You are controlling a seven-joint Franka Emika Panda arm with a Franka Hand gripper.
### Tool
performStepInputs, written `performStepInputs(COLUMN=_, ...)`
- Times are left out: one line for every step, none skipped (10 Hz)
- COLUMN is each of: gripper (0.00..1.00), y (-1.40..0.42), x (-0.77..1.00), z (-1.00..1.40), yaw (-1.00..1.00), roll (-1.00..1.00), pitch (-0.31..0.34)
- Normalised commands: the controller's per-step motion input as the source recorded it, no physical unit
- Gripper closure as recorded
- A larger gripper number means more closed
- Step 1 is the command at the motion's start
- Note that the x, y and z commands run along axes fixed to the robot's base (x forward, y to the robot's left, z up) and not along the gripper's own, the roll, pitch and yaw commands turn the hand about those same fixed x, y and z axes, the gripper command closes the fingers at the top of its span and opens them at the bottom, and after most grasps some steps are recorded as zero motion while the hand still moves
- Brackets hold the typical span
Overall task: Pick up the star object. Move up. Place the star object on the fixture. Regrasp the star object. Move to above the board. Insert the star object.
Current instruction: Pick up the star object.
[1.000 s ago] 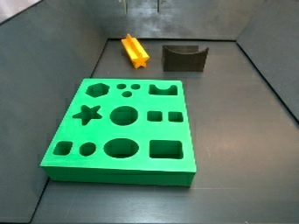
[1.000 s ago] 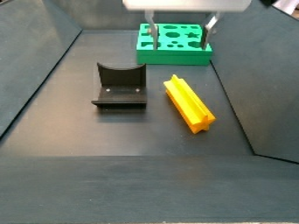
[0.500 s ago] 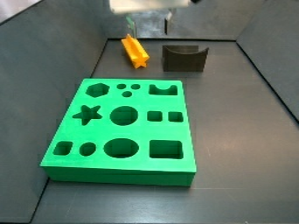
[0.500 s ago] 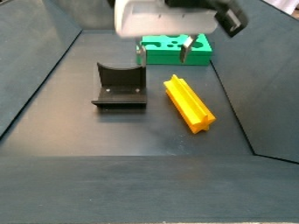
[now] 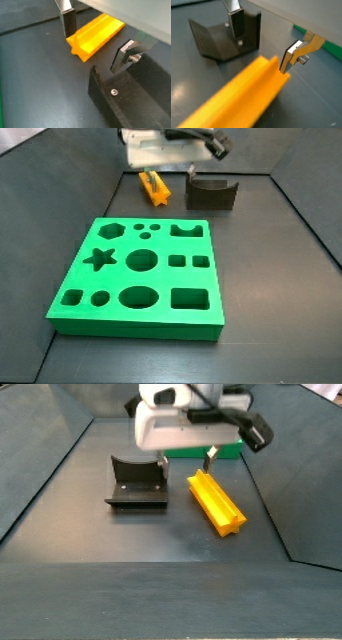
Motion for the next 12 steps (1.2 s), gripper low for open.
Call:
performStepInputs(gripper=0.00, y=0.01, x=-0.42, z=0.00, yaw=0.10, roll=0.05, pitch=-0.050)
performStepInputs(gripper=0.00, y=0.00, x=-0.26, z=0.00, yaw=0.12, roll=0.06, pitch=-0.024)
performStepInputs(gripper=0.00, y=0.04, x=-0.28, z=0.03, yaw=0.19, roll=0.09, pitch=-0.009)
performStepInputs(gripper=0.00, y=0.01, x=-0.15, z=0.01, yaw=0.17, roll=0.08, pitch=0.000)
performStepInputs(gripper=0.00, y=0.20, x=0.00, z=-0.38, yaw=0.11, roll=0.02, pitch=-0.031)
performStepInputs(gripper=0.00, y=0.15, x=0.04, z=-0.49, yaw=0.07, roll=0.03, pitch=0.000)
performStepInputs(gripper=0.00, y=0.15, x=0.00, z=-0.35, yaw=0.08, roll=0.04, pitch=0.000)
performStepInputs(gripper=0.00, y=0.14, x=-0.10, z=-0.30, yaw=0.08, roll=0.06, pitch=0.000)
performStepInputs(gripper=0.00, y=0.10, x=-0.21, z=-0.19, yaw=0.00, roll=0.01, pitch=-0.003)
performStepInputs(gripper=1.00, y=0.00, x=0.00, z=0.00, yaw=0.00, roll=0.00, pitch=0.000)
performStepInputs(gripper=1.00, y=0.00, x=0.00, z=0.00, yaw=0.00, roll=0.00, pitch=0.000)
performStepInputs(gripper=1.00, y=0.00, x=0.00, z=0.00, yaw=0.00, roll=0.00, pitch=0.000)
